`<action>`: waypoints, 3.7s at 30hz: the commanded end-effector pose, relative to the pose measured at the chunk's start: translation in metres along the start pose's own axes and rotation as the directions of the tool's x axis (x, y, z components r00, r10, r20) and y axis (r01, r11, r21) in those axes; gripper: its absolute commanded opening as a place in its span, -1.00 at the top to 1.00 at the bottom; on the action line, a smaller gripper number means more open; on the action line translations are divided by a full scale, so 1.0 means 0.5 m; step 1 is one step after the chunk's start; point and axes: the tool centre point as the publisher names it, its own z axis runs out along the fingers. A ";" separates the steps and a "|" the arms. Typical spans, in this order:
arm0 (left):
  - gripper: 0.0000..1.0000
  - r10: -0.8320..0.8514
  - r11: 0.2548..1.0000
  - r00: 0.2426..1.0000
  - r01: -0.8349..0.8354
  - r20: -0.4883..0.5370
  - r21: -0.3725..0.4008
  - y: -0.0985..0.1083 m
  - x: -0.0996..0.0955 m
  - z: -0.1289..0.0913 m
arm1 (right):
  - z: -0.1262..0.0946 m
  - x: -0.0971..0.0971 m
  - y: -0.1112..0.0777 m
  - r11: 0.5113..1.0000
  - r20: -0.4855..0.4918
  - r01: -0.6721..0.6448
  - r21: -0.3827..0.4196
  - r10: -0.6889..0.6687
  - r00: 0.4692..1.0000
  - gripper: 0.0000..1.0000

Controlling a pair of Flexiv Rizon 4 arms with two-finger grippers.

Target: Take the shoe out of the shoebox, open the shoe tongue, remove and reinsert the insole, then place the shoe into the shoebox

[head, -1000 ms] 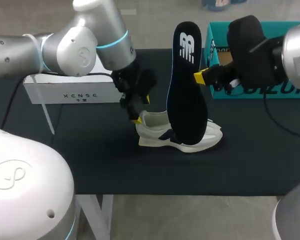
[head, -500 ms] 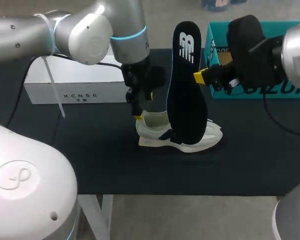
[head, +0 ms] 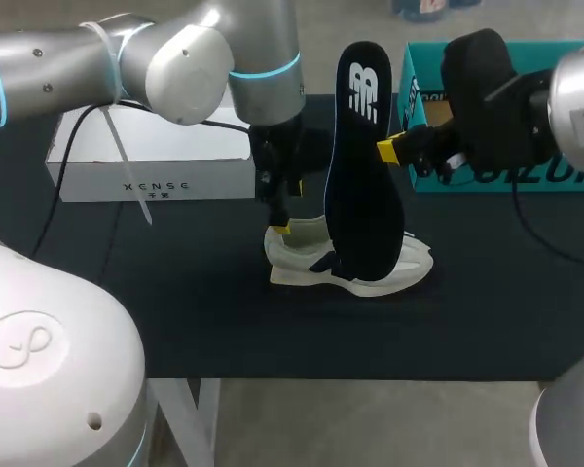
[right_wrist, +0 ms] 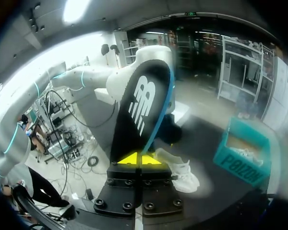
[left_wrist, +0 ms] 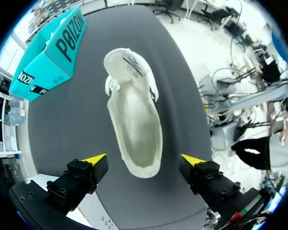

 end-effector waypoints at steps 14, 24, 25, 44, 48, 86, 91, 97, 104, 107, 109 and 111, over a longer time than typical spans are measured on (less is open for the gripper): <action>-1.00 0.025 0.999 0.999 -0.027 0.043 0.030 -0.113 -0.071 0.078 | 0.008 0.000 0.005 1.000 0.000 -0.001 0.003 0.001 1.000 1.00; -0.62 0.011 0.999 0.997 -0.015 0.082 0.047 -0.125 -0.101 0.134 | 0.008 0.000 0.005 1.000 0.000 -0.001 0.003 0.001 1.000 1.00; -0.06 0.008 0.998 0.997 -0.012 0.073 0.054 -0.123 -0.102 0.138 | 0.008 0.000 0.005 1.000 0.000 -0.001 0.003 0.001 1.000 1.00; 1.00 0.003 0.999 0.999 -0.005 0.048 0.039 -0.099 -0.090 0.140 | 0.008 0.000 0.005 1.000 0.000 -0.001 0.003 0.001 1.000 1.00; 1.00 0.105 0.994 0.994 -0.105 -0.015 0.004 -0.096 -0.100 0.133 | 0.008 0.000 0.005 1.000 0.000 -0.001 0.003 0.001 1.000 1.00; 1.00 0.974 0.159 0.155 -0.987 -0.166 0.015 -0.094 -0.226 0.007 | 0.008 0.000 0.005 1.000 0.000 -0.001 0.003 0.001 1.000 1.00; 1.00 0.983 0.126 0.115 -0.990 -0.141 0.070 -0.109 -0.258 0.024 | 0.008 0.000 0.005 1.000 0.000 -0.001 0.003 0.001 1.000 1.00; 1.00 0.985 0.099 0.083 -0.990 -0.152 0.096 -0.135 -0.270 0.039 | 0.008 0.000 0.005 1.000 0.000 -0.001 0.003 0.001 1.000 1.00; 1.00 0.979 0.164 0.149 -0.981 -0.139 0.103 -0.153 -0.267 0.057 | 0.008 0.000 0.005 1.000 0.000 -0.001 0.003 0.001 1.000 1.00; 1.00 0.973 0.192 0.176 -0.975 -0.150 0.107 -0.152 -0.262 0.071 | 0.008 0.000 0.005 1.000 0.000 -0.001 0.003 0.001 1.000 1.00; 1.00 0.972 0.200 0.182 -0.973 -0.149 0.114 -0.151 -0.260 0.078 | 0.008 0.000 0.005 1.000 0.000 -0.001 0.003 0.001 1.000 1.00; 1.00 0.970 0.207 0.187 -0.971 -0.155 0.120 -0.151 -0.257 0.086 | 0.008 0.000 0.005 1.000 0.000 -0.001 0.003 0.001 1.000 1.00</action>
